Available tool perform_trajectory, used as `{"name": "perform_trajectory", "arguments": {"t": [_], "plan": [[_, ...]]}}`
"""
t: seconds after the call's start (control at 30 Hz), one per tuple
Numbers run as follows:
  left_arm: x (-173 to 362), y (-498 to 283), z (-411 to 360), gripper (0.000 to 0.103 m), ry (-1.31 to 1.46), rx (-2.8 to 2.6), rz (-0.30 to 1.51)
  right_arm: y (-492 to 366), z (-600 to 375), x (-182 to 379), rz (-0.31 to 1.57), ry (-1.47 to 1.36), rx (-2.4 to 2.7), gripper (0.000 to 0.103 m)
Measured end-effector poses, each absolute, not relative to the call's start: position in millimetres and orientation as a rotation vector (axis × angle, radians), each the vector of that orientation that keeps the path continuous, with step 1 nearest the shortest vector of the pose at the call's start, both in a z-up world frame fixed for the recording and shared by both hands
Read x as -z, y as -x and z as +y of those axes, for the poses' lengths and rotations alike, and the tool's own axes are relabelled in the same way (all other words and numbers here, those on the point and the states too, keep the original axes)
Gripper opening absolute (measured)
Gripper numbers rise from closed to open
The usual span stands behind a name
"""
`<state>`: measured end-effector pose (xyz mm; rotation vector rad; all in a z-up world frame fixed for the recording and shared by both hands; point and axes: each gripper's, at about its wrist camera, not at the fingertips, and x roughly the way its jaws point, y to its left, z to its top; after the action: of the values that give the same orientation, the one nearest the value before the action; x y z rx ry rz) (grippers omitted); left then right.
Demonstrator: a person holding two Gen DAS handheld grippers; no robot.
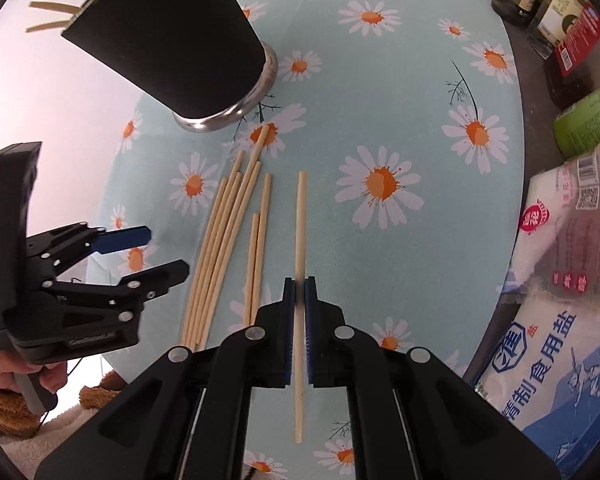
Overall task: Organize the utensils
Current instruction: 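Lift the chopstick with the left tool and carry it over the holder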
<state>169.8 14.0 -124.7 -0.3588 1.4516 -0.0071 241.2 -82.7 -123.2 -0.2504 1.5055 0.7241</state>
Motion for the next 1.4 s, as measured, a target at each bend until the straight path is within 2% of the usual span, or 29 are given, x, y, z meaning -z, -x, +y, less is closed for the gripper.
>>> {"name": "perform_trajectory", "arguments": {"t": [0.23,0.57,0.63,0.77,0.8,1.03,1.17,1.4], "plan": [[133.4,-181.3,-0.7,0.039,0.307,-0.071,1.48,-240.0,-96.9,120.9,1.482,0.219,-0.742,0.006],[139.5,-194.4,-19.1,0.037,0.237,-0.137,1.506,-230.8,-101.3,100.1,1.442,0.223,-0.763,0.006],[139.3,-196.6,-19.8,0.032,0.243,-0.139,1.507,-229.6,-99.1,98.3,1.437,0.226,-0.772,0.006],[139.2,-197.2,-28.2,0.029,0.226,-0.145,1.507,-227.1,-94.3,93.6,1.427,0.236,-0.787,0.006],[141.0,-198.2,-31.2,0.024,0.213,-0.153,1.519,-226.6,-91.8,95.6,1.427,0.236,-0.791,0.006],[134.4,-202.7,-50.8,0.019,0.17,-0.18,1.506,-221.8,-86.2,96.4,1.425,0.244,-0.811,0.006],[133.9,-198.4,-44.6,0.005,0.175,-0.187,1.493,-223.0,-85.2,97.5,1.422,0.239,-0.81,0.006],[127.6,-191.3,-32.4,0.004,0.218,-0.144,1.474,-222.2,-85.2,97.7,1.427,0.239,-0.809,0.006]]}}
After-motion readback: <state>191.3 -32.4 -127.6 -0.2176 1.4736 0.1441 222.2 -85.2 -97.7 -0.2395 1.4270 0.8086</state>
